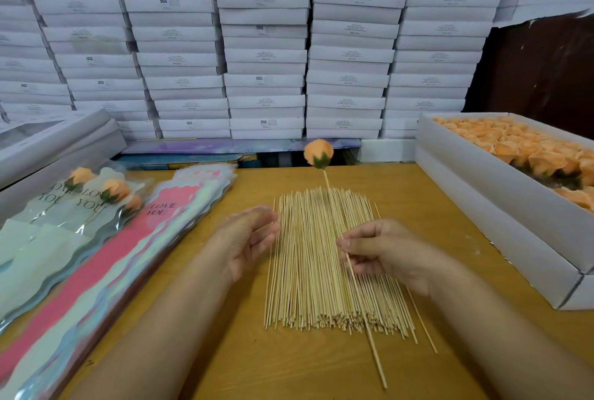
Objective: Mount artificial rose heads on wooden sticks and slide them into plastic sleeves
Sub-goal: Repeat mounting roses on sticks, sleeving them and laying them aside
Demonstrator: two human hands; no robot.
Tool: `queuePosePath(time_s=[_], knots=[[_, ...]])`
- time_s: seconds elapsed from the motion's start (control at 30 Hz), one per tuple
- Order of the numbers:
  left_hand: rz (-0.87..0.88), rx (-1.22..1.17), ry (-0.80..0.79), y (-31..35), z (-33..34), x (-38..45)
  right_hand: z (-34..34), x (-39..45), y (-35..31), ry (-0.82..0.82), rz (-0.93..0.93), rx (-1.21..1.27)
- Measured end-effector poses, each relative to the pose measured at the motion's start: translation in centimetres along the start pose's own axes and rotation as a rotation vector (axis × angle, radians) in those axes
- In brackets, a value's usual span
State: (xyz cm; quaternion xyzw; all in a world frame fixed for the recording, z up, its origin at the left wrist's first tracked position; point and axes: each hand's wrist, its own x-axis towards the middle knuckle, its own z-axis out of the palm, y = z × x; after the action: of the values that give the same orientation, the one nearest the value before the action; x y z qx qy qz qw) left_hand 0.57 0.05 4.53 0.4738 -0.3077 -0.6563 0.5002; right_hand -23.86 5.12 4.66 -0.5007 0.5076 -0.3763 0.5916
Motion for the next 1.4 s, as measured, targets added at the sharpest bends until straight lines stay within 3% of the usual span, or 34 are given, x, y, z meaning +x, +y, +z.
queuePosePath(time_s=[0.17,0.4,0.6,0.8,1.1,1.4], knots=[[0.157,0.173,0.161,2.3,-1.6,0.5,0.0,0.5,0.4,0.075,0.023,0.138],[0.494,0.857,0.490,6.4,-7.5,1.9,0.0,0.8,0.8,0.128,0.016,0.191],[0.443,1.222,0.633,7.6,-14.5,2.8,0.1,0.8,0.8,0.108,-0.002,0.207],[0.213,1.258,0.626,7.2,-17.9,2.4,0.1,0.8,0.7,0.093,-0.008,0.209],[0.166,1.274,0.629,7.8,-18.9,2.8,0.1,0.9,0.9,0.086,-0.022,0.181],[0.265,1.285,0.658,8.3,-18.0,2.1,0.0,1.1,1.0,0.085,-0.032,0.179]])
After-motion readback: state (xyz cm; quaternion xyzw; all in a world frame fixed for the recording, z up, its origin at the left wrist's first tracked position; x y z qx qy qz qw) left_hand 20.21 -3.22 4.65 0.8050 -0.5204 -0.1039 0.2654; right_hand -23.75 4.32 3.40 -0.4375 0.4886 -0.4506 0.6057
